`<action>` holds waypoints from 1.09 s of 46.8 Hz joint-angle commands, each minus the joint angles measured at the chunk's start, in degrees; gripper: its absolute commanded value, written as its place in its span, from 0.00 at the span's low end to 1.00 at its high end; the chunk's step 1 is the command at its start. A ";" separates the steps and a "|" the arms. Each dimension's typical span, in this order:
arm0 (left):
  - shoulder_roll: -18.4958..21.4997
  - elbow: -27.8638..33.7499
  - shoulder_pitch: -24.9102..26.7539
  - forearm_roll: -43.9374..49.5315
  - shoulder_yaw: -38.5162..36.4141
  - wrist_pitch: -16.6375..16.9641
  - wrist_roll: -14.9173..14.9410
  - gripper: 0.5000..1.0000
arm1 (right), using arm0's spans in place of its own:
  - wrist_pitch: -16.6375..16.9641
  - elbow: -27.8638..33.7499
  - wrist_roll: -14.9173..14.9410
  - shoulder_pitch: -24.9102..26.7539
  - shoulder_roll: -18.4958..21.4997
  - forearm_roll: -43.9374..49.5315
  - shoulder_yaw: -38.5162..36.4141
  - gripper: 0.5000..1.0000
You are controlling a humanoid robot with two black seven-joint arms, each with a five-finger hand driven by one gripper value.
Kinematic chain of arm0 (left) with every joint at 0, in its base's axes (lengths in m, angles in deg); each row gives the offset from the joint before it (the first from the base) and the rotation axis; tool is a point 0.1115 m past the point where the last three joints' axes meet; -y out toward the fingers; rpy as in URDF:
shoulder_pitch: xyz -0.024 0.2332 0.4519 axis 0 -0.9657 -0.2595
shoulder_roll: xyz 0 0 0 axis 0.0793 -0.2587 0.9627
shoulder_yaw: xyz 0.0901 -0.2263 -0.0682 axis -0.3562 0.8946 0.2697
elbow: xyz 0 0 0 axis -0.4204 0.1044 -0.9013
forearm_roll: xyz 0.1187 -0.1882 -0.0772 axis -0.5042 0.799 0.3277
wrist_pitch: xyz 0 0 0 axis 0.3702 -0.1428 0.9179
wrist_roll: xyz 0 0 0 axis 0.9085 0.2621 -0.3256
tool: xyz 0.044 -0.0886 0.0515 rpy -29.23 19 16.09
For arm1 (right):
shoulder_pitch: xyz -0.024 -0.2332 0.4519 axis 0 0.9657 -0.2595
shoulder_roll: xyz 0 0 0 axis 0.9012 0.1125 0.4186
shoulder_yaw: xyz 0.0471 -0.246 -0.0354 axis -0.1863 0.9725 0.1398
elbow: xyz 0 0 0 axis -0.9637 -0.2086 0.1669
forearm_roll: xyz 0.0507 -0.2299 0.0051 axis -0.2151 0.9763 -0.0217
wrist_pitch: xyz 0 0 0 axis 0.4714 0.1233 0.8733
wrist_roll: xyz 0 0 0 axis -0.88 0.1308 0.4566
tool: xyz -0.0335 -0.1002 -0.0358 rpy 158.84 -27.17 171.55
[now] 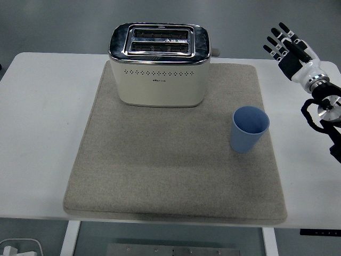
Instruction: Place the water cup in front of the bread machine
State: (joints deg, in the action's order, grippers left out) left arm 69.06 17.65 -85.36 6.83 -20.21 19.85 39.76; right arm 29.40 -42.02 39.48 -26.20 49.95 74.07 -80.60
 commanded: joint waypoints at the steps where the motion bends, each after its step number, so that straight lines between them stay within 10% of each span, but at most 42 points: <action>1: 0.00 -0.07 0.00 0.00 0.01 0.00 0.00 1.00 | 0.00 0.00 0.00 0.04 0.00 0.00 0.01 0.86; 26: 0.00 -0.15 0.09 0.00 -0.08 0.00 0.00 1.00 | 0.79 0.08 0.09 0.30 -1.41 0.88 0.01 0.86; 51: 0.00 -0.24 0.00 0.00 -0.08 0.00 0.00 1.00 | 10.54 0.08 0.17 2.76 -3.07 6.50 0.10 0.86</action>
State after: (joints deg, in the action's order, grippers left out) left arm 69.06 17.40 -85.32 6.82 -20.29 19.85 39.77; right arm 38.48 -42.01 39.57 -23.89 47.47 78.83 -80.50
